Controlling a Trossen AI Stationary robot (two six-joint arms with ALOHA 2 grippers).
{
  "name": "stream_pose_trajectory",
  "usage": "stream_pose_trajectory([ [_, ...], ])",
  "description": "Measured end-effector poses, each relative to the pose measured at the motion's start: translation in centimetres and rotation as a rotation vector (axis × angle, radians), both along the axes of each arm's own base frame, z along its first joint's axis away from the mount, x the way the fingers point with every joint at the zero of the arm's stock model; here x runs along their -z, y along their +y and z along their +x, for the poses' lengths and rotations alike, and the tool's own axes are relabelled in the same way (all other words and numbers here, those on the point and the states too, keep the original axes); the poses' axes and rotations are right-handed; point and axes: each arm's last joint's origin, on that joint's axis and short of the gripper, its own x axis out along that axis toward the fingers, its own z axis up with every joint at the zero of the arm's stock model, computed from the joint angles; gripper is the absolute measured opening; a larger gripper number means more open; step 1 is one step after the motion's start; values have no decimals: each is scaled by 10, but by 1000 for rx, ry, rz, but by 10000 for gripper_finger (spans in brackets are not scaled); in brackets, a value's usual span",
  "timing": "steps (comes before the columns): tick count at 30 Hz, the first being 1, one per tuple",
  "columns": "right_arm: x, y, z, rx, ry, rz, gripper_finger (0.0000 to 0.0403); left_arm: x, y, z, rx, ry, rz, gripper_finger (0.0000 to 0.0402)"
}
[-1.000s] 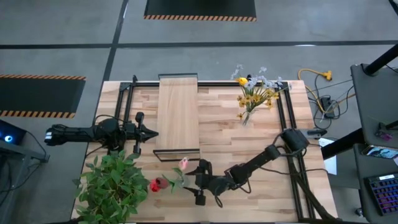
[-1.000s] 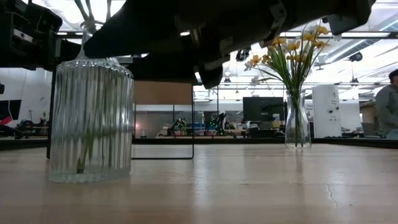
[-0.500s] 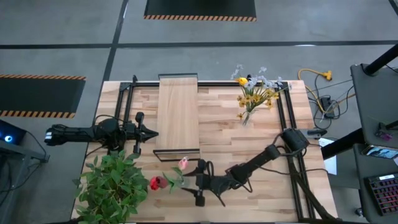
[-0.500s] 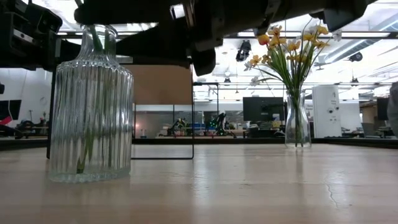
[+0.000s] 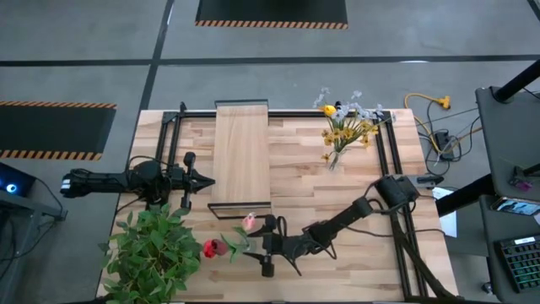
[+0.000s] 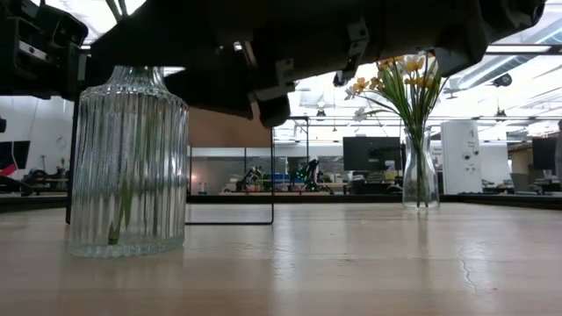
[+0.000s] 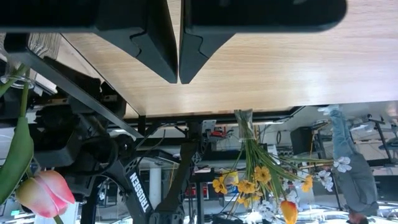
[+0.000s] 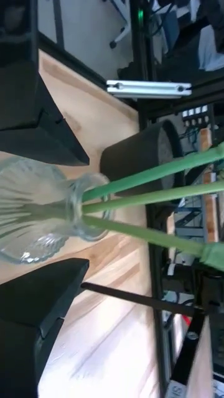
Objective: Pick and place flowers into a vace then onto a shelf
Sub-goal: Put the bottom transparent vase on the shelf
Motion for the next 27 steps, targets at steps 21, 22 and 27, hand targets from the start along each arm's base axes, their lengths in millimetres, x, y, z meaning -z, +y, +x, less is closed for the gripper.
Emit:
stream_pose_trajectory([
  [21, -1, -1, 1, 4, -28, -9, 106, 0, 0, 0, 0, 0, 0, 0],
  [22, -3, -1, 1, 4, -28, -8, 106, 0, 0, 0, 0, 0, 0, 0],
  [27, -28, 11, -3, -29, -77, -13, 106, 0, 0, 0, 0, 0, 0, 0],
])
